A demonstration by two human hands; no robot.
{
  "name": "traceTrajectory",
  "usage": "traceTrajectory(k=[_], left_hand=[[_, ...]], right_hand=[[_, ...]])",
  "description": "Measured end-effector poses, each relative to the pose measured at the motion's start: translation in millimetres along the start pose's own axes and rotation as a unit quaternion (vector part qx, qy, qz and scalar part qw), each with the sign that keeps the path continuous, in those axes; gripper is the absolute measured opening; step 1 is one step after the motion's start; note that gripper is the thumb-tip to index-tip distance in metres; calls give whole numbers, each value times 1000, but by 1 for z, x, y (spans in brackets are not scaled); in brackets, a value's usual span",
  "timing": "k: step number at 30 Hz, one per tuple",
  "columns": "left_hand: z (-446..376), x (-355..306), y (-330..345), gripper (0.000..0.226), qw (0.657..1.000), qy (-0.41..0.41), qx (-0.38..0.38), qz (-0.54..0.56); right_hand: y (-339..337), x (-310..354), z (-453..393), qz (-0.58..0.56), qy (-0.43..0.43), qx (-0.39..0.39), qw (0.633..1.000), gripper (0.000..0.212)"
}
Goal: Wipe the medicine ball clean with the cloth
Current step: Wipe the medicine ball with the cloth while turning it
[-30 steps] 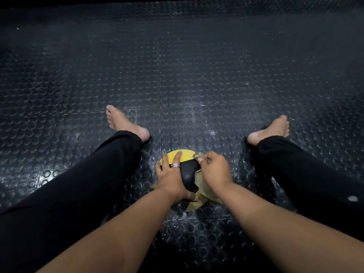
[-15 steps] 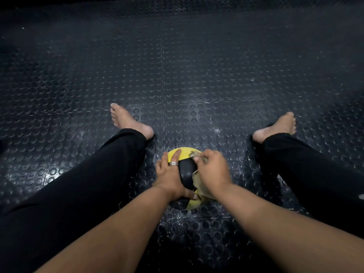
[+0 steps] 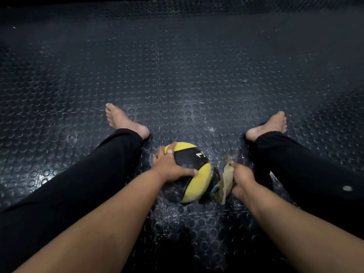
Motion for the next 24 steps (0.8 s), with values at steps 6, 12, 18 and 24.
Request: traceTrajectory(k=[6, 12, 18, 24], left_hand=[[-19, 29, -11, 124, 977, -112, -33, 177], [-27, 48, 7, 132, 953, -70, -29, 294], [10, 38, 15, 121, 920, -10, 0, 393], [24, 10, 14, 110, 990, 68, -44, 111]], right_hand=[[27, -37, 13, 17, 75, 101, 992, 37], [33, -27, 21, 16, 40, 130, 991, 30], [24, -4, 26, 71, -92, 161, 980, 15], [18, 2, 23, 322, -219, 111, 915, 10]])
Point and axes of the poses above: each hand's wrist, its own z-axis away from the middle knuckle, its own y-axis out of the palm, x = y × z, the point moved 8 cm from there along -z, towards the middle knuckle, and after that the axes turned 1 degree about z, right-handed, at the moved point
